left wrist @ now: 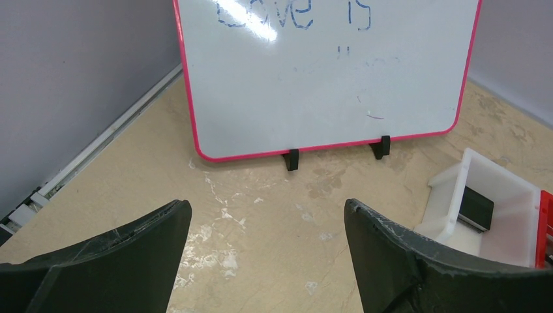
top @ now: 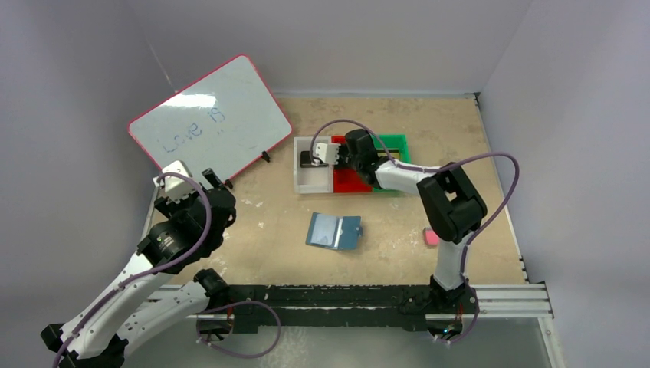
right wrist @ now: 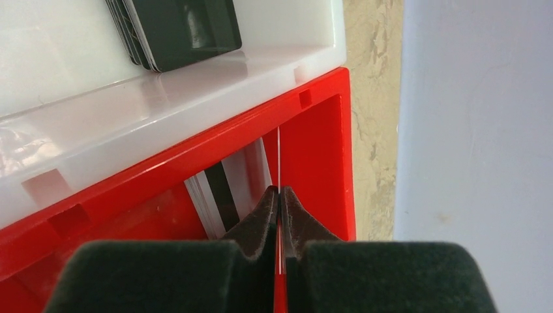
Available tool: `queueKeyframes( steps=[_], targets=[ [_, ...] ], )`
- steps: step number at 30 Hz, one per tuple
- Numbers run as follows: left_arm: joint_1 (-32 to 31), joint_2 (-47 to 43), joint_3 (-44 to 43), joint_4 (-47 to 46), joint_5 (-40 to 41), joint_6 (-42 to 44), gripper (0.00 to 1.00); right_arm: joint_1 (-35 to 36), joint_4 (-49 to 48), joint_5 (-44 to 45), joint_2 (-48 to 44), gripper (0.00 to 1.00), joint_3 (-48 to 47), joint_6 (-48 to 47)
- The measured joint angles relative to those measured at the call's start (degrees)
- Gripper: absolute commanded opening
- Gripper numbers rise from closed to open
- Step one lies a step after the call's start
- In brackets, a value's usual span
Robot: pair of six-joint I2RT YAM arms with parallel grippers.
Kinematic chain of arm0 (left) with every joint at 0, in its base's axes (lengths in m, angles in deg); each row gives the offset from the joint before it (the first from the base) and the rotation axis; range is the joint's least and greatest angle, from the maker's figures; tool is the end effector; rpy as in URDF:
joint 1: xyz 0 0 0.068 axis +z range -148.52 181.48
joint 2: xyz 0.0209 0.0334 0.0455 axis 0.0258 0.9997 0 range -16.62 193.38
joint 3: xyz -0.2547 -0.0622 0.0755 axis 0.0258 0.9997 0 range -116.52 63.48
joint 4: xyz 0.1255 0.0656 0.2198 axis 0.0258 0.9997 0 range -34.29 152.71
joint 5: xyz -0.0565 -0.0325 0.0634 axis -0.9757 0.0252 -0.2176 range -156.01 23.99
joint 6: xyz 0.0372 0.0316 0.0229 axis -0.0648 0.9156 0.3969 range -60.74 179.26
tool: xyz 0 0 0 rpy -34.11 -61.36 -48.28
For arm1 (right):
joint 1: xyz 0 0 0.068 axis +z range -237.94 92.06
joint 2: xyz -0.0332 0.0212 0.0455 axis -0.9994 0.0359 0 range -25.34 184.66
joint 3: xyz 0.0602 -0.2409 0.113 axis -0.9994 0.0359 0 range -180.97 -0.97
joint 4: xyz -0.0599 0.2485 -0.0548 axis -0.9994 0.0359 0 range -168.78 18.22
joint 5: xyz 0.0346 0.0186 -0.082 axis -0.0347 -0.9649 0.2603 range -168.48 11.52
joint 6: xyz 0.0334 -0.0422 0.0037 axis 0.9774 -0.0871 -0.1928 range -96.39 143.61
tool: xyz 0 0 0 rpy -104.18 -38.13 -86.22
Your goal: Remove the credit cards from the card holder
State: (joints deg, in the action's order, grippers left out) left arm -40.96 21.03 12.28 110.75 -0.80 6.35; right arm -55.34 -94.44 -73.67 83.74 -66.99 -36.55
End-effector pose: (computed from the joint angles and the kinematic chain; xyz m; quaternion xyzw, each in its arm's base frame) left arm 0.0969 -0.0447 0.3316 -0.2904 0.7447 0.0749 0.5963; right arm 0.3583 0.2256 0.1891 -0.6029 0.6047 -0.1585 0.4957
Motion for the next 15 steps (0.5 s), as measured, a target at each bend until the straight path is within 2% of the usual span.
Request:
queueKeyframes(
  steps=[6,10,13,15],
  targets=[
    [0.00,0.00,0.00,-0.02,-0.02,0.02,0.88,0.00,-0.07,0.17,2.01,0.03,-0.63,-0.66],
    [0.00,0.00,0.00,-0.02,-0.04,0.02,0.88,0.00,-0.24,0.63,3.04,0.10,-0.70,-0.63],
    [0.00,0.00,0.00,0.00,-0.04,0.02,0.88,0.00,-0.48,1.55,3.19,0.25,-0.72,-0.61],
    [0.00,0.00,0.00,0.00,-0.04,0.02,0.88,0.00,-1.03,1.73,3.19,0.30,-0.72,-0.42]
  ],
)
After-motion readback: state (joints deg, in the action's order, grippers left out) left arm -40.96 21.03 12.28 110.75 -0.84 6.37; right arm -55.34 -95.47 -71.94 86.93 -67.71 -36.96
